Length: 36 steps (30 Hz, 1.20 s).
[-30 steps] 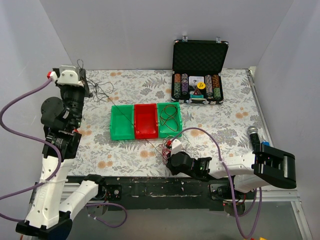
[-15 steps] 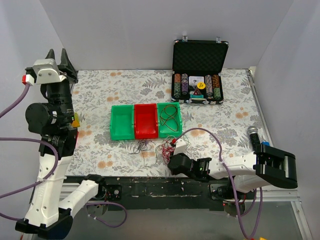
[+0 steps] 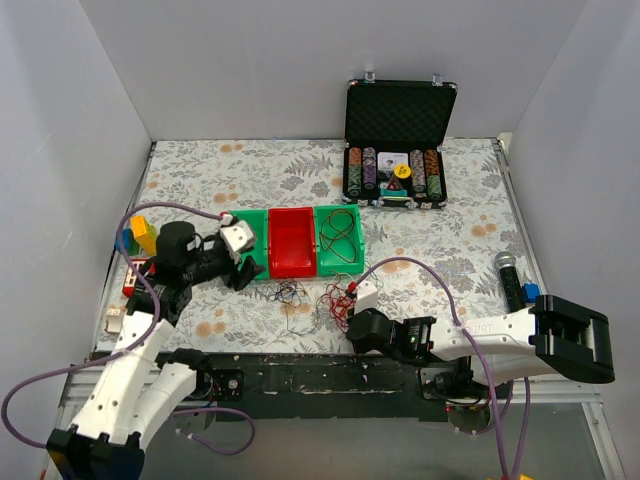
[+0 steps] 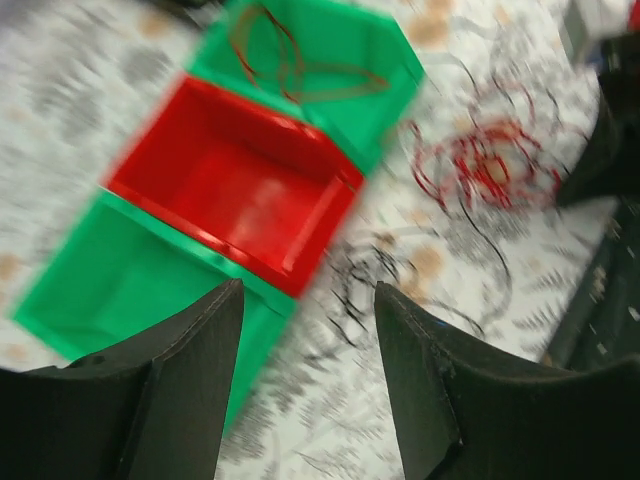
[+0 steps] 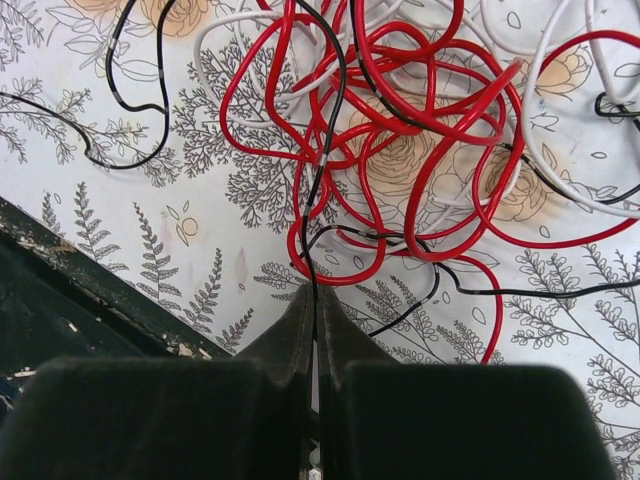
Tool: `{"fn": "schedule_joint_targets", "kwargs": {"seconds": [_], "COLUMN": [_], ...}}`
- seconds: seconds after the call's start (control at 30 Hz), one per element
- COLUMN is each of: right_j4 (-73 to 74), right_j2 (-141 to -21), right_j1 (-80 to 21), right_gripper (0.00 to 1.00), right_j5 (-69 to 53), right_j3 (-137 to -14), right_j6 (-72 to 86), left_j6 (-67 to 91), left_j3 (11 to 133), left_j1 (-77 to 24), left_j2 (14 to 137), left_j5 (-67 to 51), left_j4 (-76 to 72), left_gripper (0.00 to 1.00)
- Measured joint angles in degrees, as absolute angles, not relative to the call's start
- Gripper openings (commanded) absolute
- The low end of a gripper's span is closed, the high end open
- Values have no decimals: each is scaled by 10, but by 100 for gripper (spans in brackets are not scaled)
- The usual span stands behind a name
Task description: Untangle the cables
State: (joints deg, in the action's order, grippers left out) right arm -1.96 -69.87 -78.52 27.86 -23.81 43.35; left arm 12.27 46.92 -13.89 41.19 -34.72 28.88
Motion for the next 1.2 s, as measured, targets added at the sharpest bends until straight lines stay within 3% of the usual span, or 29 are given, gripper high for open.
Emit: {"fn": "schedule_joint_targets", "kwargs": {"seconds": [0.2, 0.5, 0.8, 1.13, 1.2], "right_j4": [-14, 60, 263, 399, 433], "right_j2": [-700, -696, -625, -626, -622], "right_j1": [-785, -786, -788, -784, -779], "right_gripper": [1, 1, 1, 1, 1], "right_j5": [275, 306, 369, 412, 421], "right_j3": [-238, -257, -258, -276, -279], "right_j6": [433, 505, 649, 751, 774], "left_j6": [60, -35, -79, -94, -96], "left_j3": [402, 310, 266, 248, 249], "left_j1": [-156, -318, -331, -337, -338], "left_j2": [462, 522, 566, 602, 604], "left_j5": [-416, -361, -285, -259, -259], "left_j4": [329, 264, 200, 138, 141], "left_gripper": [50, 42, 39, 39, 44]}}
